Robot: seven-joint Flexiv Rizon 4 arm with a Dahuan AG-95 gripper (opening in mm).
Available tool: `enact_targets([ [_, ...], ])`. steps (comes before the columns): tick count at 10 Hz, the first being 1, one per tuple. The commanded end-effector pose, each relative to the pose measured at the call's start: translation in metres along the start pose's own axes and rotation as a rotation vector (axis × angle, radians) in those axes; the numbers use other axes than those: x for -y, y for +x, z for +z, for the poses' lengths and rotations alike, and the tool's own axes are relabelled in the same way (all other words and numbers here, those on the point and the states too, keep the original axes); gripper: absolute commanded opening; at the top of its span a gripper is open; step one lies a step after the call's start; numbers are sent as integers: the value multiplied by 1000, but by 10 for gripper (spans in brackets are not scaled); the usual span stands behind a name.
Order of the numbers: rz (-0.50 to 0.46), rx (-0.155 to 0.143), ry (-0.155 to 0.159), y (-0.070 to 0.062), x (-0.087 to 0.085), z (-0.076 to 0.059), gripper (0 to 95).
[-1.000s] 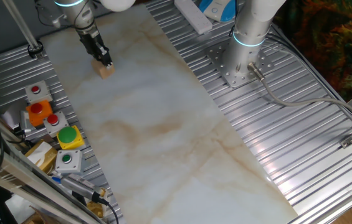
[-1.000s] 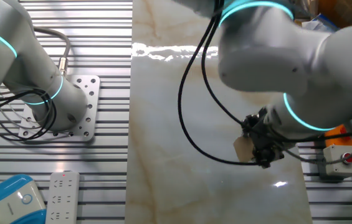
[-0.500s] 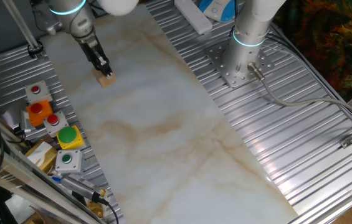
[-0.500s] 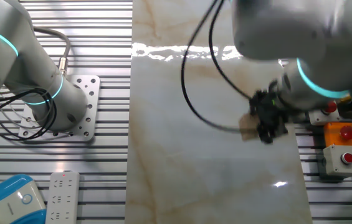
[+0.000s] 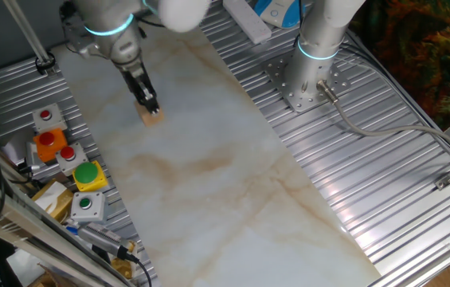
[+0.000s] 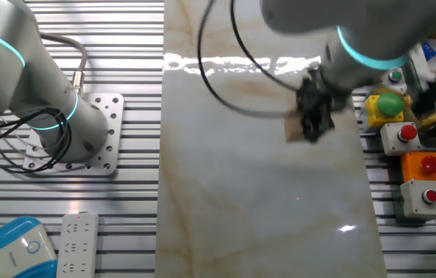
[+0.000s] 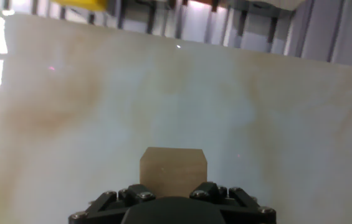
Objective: Pick up the small block on the left and move it to the right
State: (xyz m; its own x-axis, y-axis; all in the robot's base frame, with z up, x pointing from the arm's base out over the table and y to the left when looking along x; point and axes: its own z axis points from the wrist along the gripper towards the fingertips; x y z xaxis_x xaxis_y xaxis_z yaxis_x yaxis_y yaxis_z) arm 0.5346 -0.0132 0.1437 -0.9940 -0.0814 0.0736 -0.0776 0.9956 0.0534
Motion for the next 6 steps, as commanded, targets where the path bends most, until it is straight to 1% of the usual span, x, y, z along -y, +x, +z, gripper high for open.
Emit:
enact_targets([
  [1, 35, -5, 11, -3, -40, -7, 0],
  [2, 46, -3, 10, -4, -62, -7, 0],
  [4, 70, 2, 8, -4, -95, -5, 0],
  [5, 80, 4, 3, -4, -106, -3, 0],
  [6, 98, 9, -11, -3, -126, 4, 0],
])
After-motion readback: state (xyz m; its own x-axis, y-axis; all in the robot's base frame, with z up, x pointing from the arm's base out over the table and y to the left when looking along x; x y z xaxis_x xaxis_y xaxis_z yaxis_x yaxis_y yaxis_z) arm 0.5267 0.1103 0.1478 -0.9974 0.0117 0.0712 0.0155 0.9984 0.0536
